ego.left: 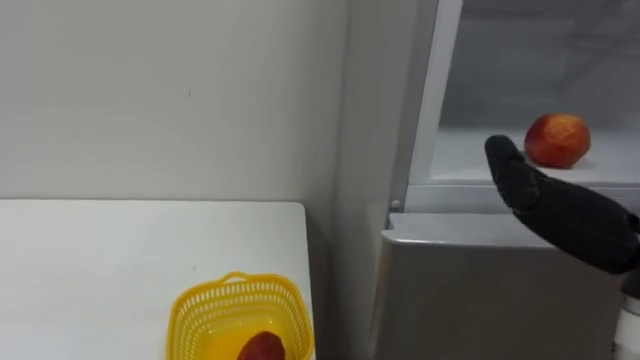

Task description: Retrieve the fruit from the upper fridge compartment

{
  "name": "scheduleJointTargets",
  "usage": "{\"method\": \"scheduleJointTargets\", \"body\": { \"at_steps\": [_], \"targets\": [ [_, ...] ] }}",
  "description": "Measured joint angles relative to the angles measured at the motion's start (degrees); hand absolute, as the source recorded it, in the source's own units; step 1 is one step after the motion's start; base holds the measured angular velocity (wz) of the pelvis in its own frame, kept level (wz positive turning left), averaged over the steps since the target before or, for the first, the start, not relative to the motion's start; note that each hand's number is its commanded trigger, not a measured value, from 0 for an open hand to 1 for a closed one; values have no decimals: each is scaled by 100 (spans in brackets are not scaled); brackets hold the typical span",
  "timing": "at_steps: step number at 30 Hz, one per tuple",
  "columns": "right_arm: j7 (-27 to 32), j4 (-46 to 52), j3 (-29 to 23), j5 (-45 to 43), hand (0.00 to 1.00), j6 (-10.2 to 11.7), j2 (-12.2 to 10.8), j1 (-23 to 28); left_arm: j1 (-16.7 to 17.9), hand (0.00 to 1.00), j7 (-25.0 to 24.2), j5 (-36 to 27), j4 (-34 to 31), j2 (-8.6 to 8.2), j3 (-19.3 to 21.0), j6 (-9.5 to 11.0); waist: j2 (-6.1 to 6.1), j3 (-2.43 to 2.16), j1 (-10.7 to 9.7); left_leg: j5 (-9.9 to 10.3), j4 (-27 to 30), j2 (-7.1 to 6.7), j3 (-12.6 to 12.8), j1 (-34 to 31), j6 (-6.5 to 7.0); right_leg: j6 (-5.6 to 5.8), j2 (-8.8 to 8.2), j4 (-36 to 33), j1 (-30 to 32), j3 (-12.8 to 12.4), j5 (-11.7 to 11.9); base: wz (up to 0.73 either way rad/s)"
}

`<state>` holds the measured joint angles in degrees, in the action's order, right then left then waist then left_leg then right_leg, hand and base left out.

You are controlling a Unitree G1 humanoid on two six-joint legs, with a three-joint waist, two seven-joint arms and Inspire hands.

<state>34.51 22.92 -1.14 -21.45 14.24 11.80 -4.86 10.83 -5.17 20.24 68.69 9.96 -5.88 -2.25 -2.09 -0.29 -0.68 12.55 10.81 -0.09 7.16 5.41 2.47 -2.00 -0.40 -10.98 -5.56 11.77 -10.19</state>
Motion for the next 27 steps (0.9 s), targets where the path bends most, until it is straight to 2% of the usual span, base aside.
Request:
{"method": "scheduleJointTargets", "body": {
  "at_steps": [2, 5, 6, 7, 9, 12, 13, 16, 17, 21, 25, 27],
  "targets": [
    [15, -51, -95, 5, 0, -13, 54, -1, -8, 0, 0, -3, 0, 0, 0, 1, 7, -11, -35, -1, 4, 0, 10, -29, 0, 0, -7, -48, 61, 0, -3, -2],
    [128, -140, -392, 27, 0, 7, 241, -9, 21, 0, -12, -5, 21, 6, 19, 0, 4, 1, -63, -3, -6, -1, 36, -18, 1, -1, -8, -50, 66, -15, -5, -5],
    [211, -282, -552, 158, 0, -6, 365, -34, 22, 0, -12, -6, 18, 13, 20, -4, -73, 28, -67, -3, -10, -4, 39, -11, 1, -1, -6, -27, 57, -30, -6, -3],
    [242, -381, -632, 225, 0, -15, 438, -56, 6, 0, -11, -5, 14, 14, 23, -10, -76, 22, -68, -3, -7, -5, 41, -11, 1, -1, -5, -16, 54, -33, -6, 0],
    [366, -771, -878, 366, 0, -191, 711, -144, -14, 0, -27, 24, -4, 22, 66, -42, -161, 19, -53, -3, -7, -9, 40, -14, 1, 1, -4, 30, 65, -21, -11, 0],
    [414, -1021, -1027, 410, 0, -436, 865, -196, -36, 0, -37, 28, -8, 46, 128, -89, -270, 0, -42, -4, -10, -10, 30, -28, -1, -1, -3, 33, 64, 21, -32, 0],
    [414, -1079, -1036, 413, 0, -437, 876, -242, -40, 0, -47, 28, -9, 56, 127, -104, -284, -5, -48, -4, -8, -9, 30, -36, -1, -1, -2, 33, 58, 22, -33, 0],
    [397, -1566, -1058, 446, 0, -438, 966, -592, -61, 0, -72, 24, -64, 174, 126, -116, -432, 23, -61, -9, 51, -8, -11, -82, -8, -5, -6, 37, 58, 82, -30, 9],
    [365, -1851, -1067, 523, 0, -443, 1082, -781, -59, 0, -72, 8, -69, 220, 120, -116, -479, 30, -87, -9, 59, -17, -51, -98, -7, -5, -14, 40, 60, 114, -30, 18],
    [282, -2234, -1088, 747, 0, -561, 1479, -1262, 2, 0, -72, 0, -248, 324, 126, -97, -515, 14, -57, -9, 52, -44, -163, -98, -3, 8, -28, 43, 39, 180, -36, 14],
    [207, -2303, -972, 717, 0, -580, 1649, -1531, 71, 0, -53, 1, -272, 374, 122, -133, -516, 14, -41, -10, 46, -36, -193, -91, -5, 8, -34, 31, 29, 234, -36, 4],
    [55, -2544, -897, 746, 0, -705, 1810, -1698, 103, 0, -57, 11, -369, 372, 129, -145, -520, 15, -31, -10, 63, -36, -225, -90, -5, 8, -36, 29, -9, 259, -36, 7]
  ]
}}
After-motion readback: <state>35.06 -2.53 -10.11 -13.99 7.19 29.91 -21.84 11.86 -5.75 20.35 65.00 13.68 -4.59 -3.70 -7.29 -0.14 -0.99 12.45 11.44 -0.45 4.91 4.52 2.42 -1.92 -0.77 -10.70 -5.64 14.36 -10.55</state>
